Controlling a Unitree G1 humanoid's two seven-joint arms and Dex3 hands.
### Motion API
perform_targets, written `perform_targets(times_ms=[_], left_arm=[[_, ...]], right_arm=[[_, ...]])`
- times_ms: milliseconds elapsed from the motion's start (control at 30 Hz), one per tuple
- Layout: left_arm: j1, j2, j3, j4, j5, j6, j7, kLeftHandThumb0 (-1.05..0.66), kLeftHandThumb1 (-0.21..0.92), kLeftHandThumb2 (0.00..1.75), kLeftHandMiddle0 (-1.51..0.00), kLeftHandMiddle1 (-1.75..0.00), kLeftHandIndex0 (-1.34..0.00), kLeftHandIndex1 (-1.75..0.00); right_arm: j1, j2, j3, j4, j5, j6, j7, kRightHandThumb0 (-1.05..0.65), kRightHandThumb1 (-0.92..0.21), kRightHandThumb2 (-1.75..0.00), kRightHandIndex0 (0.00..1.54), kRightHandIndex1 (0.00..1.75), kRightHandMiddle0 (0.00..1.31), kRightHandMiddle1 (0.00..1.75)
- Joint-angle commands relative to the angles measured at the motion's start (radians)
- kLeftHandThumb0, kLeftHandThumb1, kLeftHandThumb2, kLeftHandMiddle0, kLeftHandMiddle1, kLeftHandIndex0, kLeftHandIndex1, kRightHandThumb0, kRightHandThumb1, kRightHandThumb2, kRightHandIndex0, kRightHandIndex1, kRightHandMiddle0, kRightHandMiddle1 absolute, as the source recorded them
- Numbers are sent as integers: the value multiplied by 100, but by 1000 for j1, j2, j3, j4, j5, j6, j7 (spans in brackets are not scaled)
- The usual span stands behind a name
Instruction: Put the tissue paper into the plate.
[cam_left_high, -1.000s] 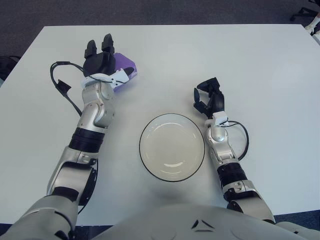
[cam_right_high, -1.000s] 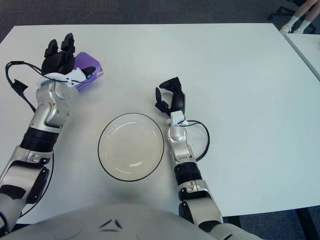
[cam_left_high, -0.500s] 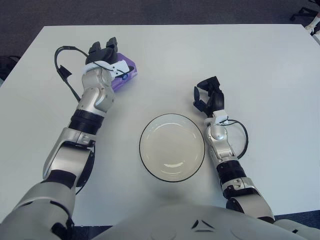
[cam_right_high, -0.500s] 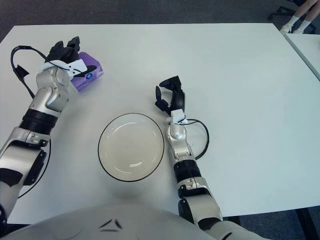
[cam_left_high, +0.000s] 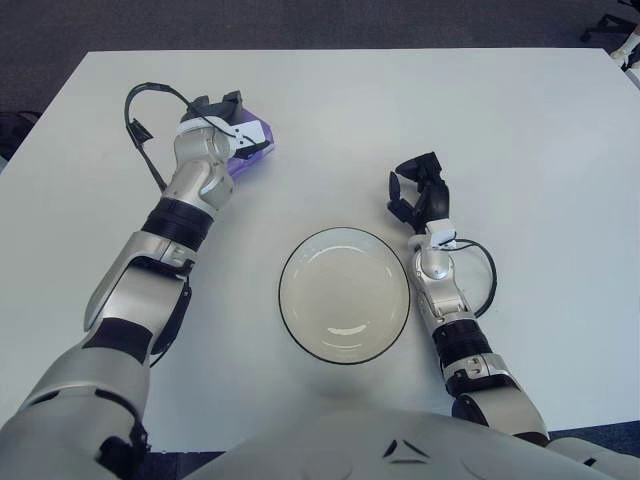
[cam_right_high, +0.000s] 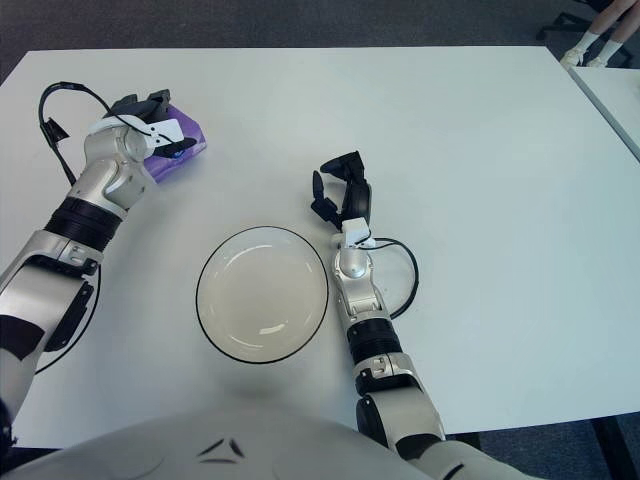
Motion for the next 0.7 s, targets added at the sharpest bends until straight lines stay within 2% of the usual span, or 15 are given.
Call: perform_targets(times_ms=[0, 233, 667], left_arm=[[-36, -6, -32, 62, 1, 0, -14, -105, 92, 67, 0, 0, 0, 0], [-44, -30, -50, 127, -21, 12, -22, -105, 92, 67, 0, 0, 0, 0], [-23, -81, -82, 238, -53, -32, 15, -105, 92, 64, 0, 0, 0, 0]], right_arm=[[149, -9, 2, 166, -24, -7, 0, -38, -72, -80, 54, 134, 31, 175], [148, -11, 0, 173, -18, -27, 6, -38, -72, -81, 56, 135, 31, 175], [146, -17, -7, 184, -14, -30, 14, -37, -74, -78, 55, 133, 30, 175]])
